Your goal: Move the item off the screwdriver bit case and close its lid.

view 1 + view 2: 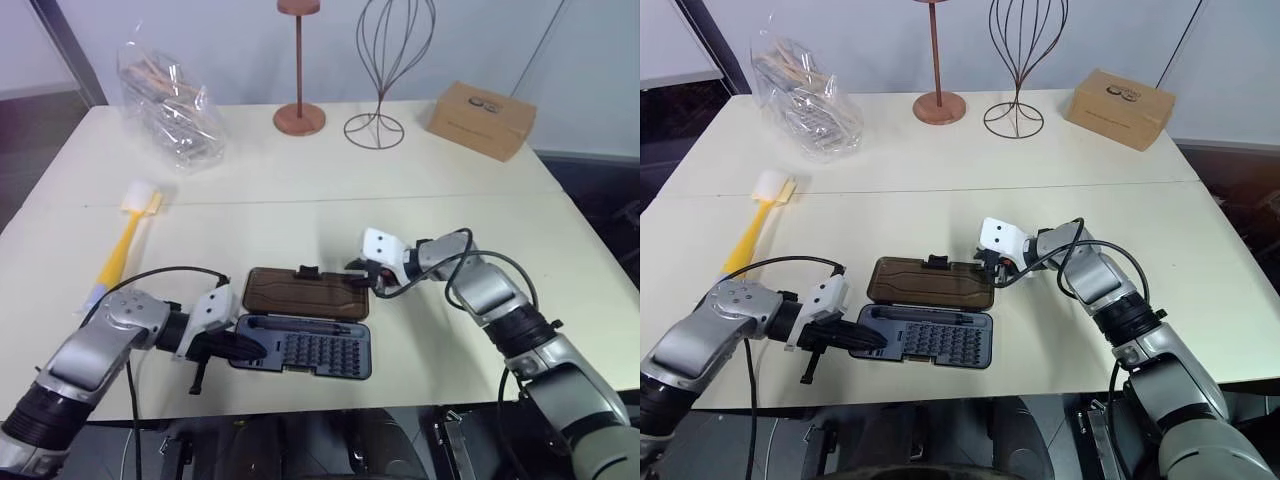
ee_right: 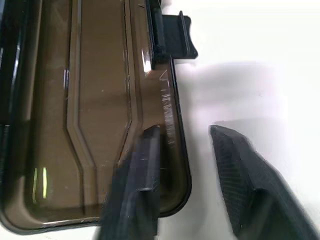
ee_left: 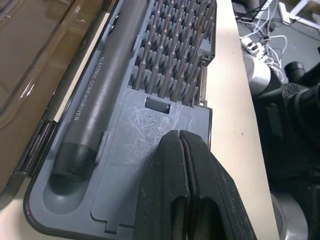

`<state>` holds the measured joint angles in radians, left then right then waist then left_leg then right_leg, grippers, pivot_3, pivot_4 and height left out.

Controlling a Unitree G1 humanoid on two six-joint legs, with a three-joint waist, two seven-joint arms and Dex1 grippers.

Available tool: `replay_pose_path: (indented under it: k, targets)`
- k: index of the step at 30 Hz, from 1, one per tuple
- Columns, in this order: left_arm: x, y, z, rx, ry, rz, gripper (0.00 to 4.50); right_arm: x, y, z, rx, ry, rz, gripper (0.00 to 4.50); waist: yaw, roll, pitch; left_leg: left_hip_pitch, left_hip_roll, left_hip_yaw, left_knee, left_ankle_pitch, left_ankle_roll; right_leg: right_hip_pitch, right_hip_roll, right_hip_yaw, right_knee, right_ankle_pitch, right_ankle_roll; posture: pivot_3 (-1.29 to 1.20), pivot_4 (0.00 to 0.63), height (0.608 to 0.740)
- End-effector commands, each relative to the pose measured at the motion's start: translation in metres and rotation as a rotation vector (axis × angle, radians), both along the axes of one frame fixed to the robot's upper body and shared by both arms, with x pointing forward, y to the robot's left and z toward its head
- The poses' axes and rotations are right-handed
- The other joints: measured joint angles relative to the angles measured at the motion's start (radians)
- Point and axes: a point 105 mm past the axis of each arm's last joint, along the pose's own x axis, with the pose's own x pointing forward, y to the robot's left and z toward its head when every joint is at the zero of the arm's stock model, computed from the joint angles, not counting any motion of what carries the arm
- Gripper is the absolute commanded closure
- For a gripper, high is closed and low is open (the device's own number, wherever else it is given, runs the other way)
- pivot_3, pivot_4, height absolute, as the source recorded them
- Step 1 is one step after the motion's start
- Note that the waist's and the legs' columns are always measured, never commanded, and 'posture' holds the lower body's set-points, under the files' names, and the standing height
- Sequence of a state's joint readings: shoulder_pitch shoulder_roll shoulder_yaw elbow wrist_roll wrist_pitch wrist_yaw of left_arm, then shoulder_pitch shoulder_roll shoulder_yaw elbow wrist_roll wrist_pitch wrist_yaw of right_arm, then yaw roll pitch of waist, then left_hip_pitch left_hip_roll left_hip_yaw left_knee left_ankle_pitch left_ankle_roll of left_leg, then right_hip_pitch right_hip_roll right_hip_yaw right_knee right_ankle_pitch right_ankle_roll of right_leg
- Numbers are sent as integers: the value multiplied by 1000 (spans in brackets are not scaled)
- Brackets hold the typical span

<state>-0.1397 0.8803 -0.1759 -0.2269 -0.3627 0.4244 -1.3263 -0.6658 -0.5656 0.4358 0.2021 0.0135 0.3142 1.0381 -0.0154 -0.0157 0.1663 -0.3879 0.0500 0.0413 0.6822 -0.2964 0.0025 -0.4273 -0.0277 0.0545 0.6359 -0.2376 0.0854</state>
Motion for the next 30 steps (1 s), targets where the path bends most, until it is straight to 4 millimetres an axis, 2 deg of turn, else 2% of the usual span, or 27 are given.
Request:
replay_pose_path:
  k: [1,8,12,15,20,26,30]
  targets:
    - [-7,10,-25,60,78,47,4500,0,0,-6,-37,-11,15,4448,-1,1,-2,1,0,0,0,0,0,0,0,0,0,0,0,0,150,737]
    - [-9,11,-32,56,106,70,4500,-5,7,1,-70,-110,76,4448,-1,7,-6,3,0,1,-2,0,0,2,0,0,0,-1,-1,0,150,737]
    - [-9,6,-33,38,119,82,4500,-5,9,18,-103,-279,84,4448,-1,7,-6,3,0,1,-2,0,0,2,0,0,0,-1,-1,0,150,737]
    - [-8,0,-26,-2,123,99,4500,-11,10,37,-124,-413,74,4448,-1,7,-7,3,0,1,-2,0,0,2,0,0,0,-1,-1,0,150,737]
    - [0,-16,6,-128,125,152,4500,-34,9,59,-142,-555,81,4448,1,6,-6,0,0,1,-2,0,0,-1,0,0,0,-1,-1,0,150,737]
    - [-5,-23,31,-164,93,128,4500,-40,13,65,-139,-613,83,4448,0,5,-5,-1,0,0,-1,0,0,-2,0,0,0,-1,-1,0,150,737]
    - [-14,-23,83,-313,121,79,4500,-38,8,57,-163,-598,87,4448,0,2,-3,-2,0,0,-1,0,0,-3,0,0,0,-1,-1,0,150,737]
